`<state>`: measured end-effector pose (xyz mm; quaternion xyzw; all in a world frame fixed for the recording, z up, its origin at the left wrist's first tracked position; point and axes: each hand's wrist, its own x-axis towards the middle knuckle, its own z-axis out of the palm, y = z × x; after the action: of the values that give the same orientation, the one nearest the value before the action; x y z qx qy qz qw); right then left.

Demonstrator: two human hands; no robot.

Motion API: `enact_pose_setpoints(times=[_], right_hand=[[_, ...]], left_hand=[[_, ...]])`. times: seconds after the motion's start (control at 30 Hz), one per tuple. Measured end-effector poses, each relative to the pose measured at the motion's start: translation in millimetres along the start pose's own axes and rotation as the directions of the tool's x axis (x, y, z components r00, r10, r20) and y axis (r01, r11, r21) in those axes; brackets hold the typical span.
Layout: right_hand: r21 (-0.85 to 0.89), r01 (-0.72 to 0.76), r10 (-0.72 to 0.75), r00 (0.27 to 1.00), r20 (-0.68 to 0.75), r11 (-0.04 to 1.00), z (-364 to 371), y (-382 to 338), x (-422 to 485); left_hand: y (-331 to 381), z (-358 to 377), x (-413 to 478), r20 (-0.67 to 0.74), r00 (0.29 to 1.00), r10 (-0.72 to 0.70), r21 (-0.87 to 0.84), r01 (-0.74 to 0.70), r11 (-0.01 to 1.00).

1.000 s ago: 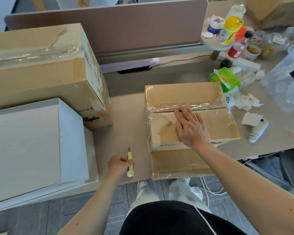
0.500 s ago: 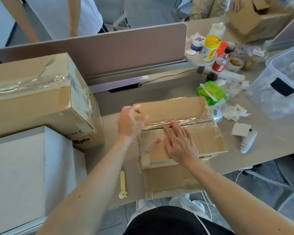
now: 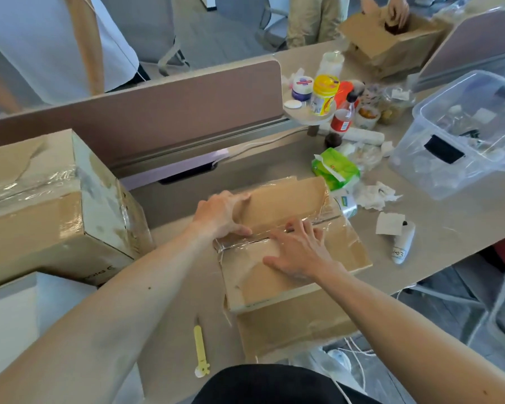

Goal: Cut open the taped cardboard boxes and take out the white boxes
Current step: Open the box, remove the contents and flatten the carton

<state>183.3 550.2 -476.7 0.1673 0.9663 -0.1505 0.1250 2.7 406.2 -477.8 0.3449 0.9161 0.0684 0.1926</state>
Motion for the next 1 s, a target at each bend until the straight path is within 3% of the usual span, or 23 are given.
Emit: enact_pose_setpoints(times=[0.23, 0.47, 0.53, 0.67, 0.8, 0.9, 1.0], right_hand=[[-0.094, 0.101, -0.101, 0.995, 0.001, 0.990, -16.0, -4.8, 8.4], [-0.076, 0.194, -0.208, 0.932, -0.296, 0.978, -34.9, -2.5, -33.3], [-0.072, 0.195, -0.208, 0.922, -0.326, 0.978, -38.4, -0.1, -50.2], [0.058, 0.117, -0.099, 0.965, -0.244, 0.991, -58.3, -5.4, -75.4], [0.107, -0.127, 0.134, 0.989, -0.066, 0.986, -72.1, -4.3, -88.6], [0.106, -0.266, 0.248, 0.957, 0.151, 0.958, -60.5, 8.6, -93.5], [0.083, -0.342, 0.327, 0.933, 0.151, 0.936, -38.1, 22.0, -87.3]], left_hand=[[-6.2, -1.3, -1.0, 0.030, 0.998, 0.052, 0.049, -0.053, 0.997], [-8.7, -11.1, 1.6, 0.091, 0.992, 0.088, 0.015, -0.090, 0.996], [-6.6, -12.0, 0.2, 0.103, 0.990, 0.092, 0.018, -0.094, 0.995], [-5.9, -11.2, -1.2, 0.105, 0.991, 0.084, 0.030, -0.088, 0.996], [-7.9, -9.0, -1.3, 0.127, 0.989, 0.079, 0.064, -0.088, 0.994], [-5.4, -8.4, -3.5, 0.107, 0.990, 0.096, 0.090, -0.106, 0.990], [9.2, -1.2, -12.3, 0.103, 0.990, 0.097, 0.183, -0.115, 0.976]])
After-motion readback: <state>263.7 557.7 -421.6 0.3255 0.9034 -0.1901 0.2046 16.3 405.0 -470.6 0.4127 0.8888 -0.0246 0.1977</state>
